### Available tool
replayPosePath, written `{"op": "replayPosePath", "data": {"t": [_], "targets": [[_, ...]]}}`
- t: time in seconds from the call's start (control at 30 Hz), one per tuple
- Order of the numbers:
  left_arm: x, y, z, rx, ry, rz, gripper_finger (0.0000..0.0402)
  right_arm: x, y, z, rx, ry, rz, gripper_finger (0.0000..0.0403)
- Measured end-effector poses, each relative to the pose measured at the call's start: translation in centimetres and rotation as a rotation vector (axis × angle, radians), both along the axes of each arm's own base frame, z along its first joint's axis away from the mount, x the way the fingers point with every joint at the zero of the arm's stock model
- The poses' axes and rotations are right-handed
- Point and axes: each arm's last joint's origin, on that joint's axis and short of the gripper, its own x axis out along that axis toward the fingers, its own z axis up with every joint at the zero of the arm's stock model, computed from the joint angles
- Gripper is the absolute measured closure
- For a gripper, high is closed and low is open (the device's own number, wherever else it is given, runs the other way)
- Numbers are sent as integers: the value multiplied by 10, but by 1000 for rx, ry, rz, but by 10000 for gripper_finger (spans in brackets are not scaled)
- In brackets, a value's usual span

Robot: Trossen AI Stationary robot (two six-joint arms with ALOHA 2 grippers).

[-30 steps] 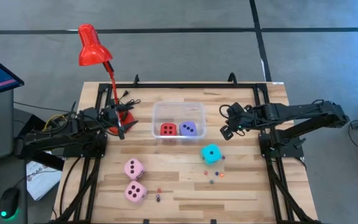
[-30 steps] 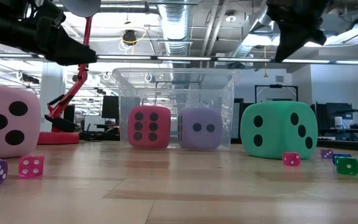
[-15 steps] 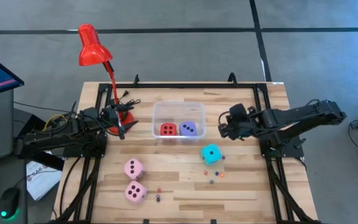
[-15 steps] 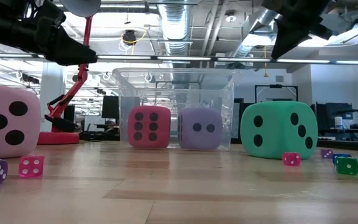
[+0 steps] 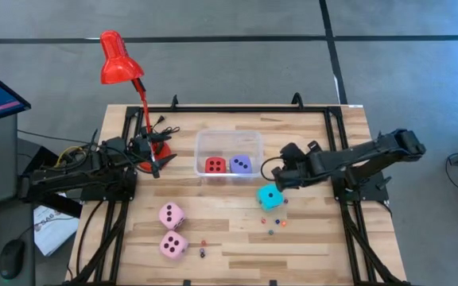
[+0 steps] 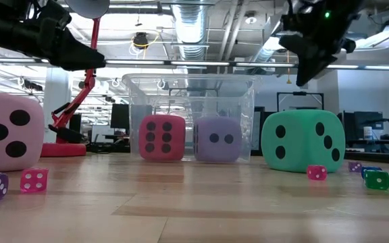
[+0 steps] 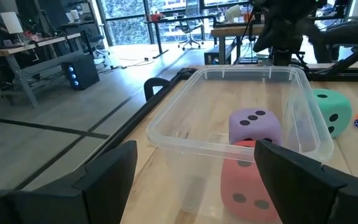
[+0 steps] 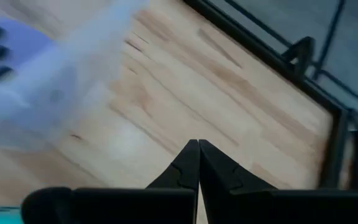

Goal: Pick & Place Dice
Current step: Put the large blue die into the transparent bin

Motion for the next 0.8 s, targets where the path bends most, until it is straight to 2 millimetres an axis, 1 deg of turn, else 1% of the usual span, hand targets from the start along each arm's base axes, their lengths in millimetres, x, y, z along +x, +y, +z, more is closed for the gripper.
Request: {"op": "replayPosePath", "data": {"t": [0.2, 0.3, 0.43, 0.7, 0.8], "targets": [[0, 0, 0, 0, 0, 0, 87, 1, 5, 18, 58, -215, 19, 402], [0, 0, 0, 0, 0, 0, 87, -1, 8, 27, 132, -298, 44, 402], [0, 0, 0, 0, 0, 0, 87, -4, 11, 34, 210, -340, 75, 402], [0, 0, 0, 0, 0, 0, 87, -3, 12, 35, 221, -363, 80, 402], [0, 0, 0, 0, 0, 0, 87, -2, 13, 35, 245, -331, 125, 391]]}}
